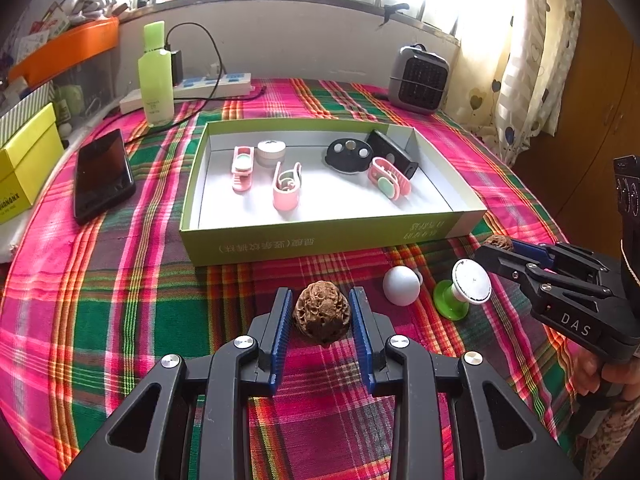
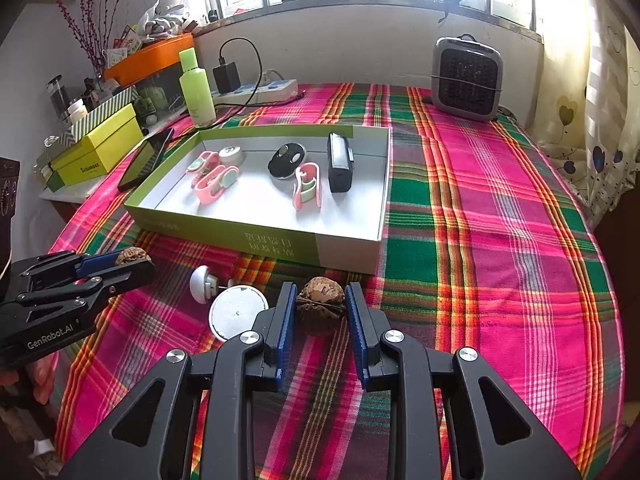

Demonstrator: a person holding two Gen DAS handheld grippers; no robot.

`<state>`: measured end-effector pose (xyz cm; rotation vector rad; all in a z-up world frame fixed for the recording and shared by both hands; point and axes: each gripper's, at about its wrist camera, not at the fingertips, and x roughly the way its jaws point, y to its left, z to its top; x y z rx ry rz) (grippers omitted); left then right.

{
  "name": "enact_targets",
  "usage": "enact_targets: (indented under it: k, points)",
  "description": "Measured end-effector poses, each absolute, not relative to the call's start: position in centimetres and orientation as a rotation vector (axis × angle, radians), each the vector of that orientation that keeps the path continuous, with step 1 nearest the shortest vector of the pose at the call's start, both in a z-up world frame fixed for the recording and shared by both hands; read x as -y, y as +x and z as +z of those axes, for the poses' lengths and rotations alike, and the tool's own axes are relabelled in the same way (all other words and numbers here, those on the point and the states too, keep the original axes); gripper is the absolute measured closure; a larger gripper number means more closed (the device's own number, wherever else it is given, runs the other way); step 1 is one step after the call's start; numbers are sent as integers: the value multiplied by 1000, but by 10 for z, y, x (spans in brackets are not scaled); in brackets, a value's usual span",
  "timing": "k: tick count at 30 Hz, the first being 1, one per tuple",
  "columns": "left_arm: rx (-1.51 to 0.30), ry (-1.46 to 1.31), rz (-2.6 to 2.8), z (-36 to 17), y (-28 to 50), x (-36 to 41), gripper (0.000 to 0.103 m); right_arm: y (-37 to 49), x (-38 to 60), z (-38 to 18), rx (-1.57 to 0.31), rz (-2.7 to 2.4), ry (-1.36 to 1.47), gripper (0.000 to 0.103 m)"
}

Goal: Organize objects
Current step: 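Carry the walnut with left tool into the box while right tool carries its walnut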

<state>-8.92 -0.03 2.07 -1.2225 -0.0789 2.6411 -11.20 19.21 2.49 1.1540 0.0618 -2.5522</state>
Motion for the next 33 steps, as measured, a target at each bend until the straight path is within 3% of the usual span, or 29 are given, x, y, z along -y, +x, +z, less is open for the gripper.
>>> enact_targets:
  k: [33]
  points:
    - [79, -1146, 2681, 44, -113, 4, 76, -132, -164, 53, -40, -2505, 1061, 77]
